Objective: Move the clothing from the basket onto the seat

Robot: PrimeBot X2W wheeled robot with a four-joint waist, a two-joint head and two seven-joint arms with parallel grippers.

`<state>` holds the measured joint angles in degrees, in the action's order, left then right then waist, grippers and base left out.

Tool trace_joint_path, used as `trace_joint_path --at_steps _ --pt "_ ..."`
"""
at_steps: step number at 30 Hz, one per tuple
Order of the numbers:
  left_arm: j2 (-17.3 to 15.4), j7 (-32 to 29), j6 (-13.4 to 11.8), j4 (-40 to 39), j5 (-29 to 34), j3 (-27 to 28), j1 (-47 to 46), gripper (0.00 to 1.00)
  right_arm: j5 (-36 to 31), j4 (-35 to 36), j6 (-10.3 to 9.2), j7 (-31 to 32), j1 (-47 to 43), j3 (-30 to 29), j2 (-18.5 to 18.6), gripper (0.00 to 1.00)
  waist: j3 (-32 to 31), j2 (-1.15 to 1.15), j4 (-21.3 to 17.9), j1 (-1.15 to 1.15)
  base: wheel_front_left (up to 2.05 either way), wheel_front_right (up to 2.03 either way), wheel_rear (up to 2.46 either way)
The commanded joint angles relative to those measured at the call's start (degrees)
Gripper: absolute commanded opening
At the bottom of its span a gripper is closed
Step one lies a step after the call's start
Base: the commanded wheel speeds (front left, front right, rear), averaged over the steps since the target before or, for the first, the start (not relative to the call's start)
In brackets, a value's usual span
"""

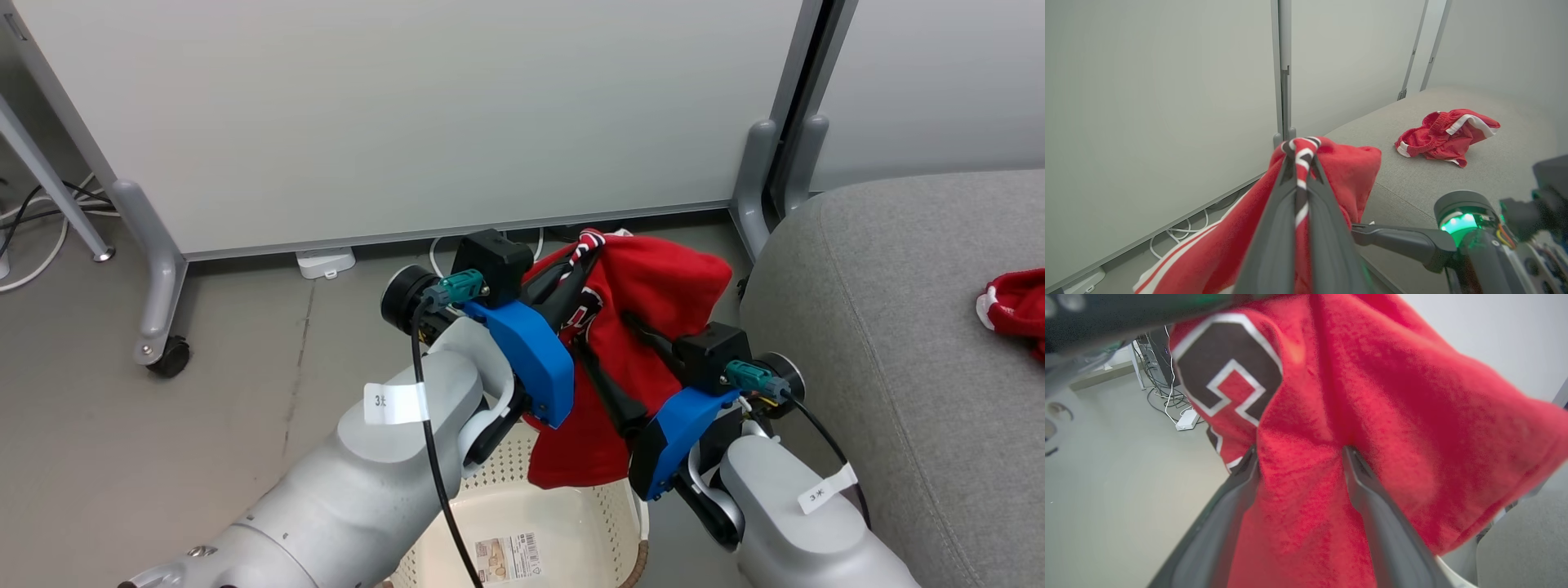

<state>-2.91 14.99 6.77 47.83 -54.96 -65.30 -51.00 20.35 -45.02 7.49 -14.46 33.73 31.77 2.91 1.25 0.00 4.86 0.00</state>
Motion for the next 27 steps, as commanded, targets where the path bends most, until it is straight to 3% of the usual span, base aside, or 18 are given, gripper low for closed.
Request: trace_joint_path --at_steps 1,14,15,17,18,27 --pt "0.0 0.3 -0.4 -0.4 -0.2 -0.1 -1.2 0.00 -0.1 -0.9 0.01 -0.3 1.2 -0.1 0.0 1.00 0.2 0.00 0.1 0.00 0.00 0.00 0.00" --pt "0.0 0.3 -0.5 -1.4 -1.5 -1.9 -1.7 0.00 1.0 -8.6 0.01 -0.5 5.3 2.5 0.0 1.00 0.7 0.00 0.9 0.00 0.00 0.00 0.00" --pt "0.0 0.3 -0.5 -1.5 -1.6 -2.0 -1.7 0.00 1.5 -8.8 0.01 -0.4 5.4 2.9 0.0 0.87 0.7 0.00 0.9 0.00 0.00 0.00 0.00" --pt "0.0 0.3 -0.5 -1.5 -1.8 -2.3 -1.8 0.00 2.3 -9.3 0.01 -0.3 5.9 3.5 0.0 0.23 0.7 0.00 0.9 0.00 0.00 0.00 0.00" --pt "0.0 0.3 -0.5 -1.5 -1.9 -2.4 -1.8 0.00 2.7 -9.5 0.01 -0.3 6.1 3.8 0.0 0.00 0.7 0.00 0.8 0.00 0.00 0.00 0.00" --pt "0.0 0.3 -0.8 -0.9 -1.5 -2.3 -1.6 0.00 4.9 -10.5 0.01 -0.7 7.0 5.1 0.0 0.00 0.4 0.00 0.1 0.00 0.00 0.00 0.00"
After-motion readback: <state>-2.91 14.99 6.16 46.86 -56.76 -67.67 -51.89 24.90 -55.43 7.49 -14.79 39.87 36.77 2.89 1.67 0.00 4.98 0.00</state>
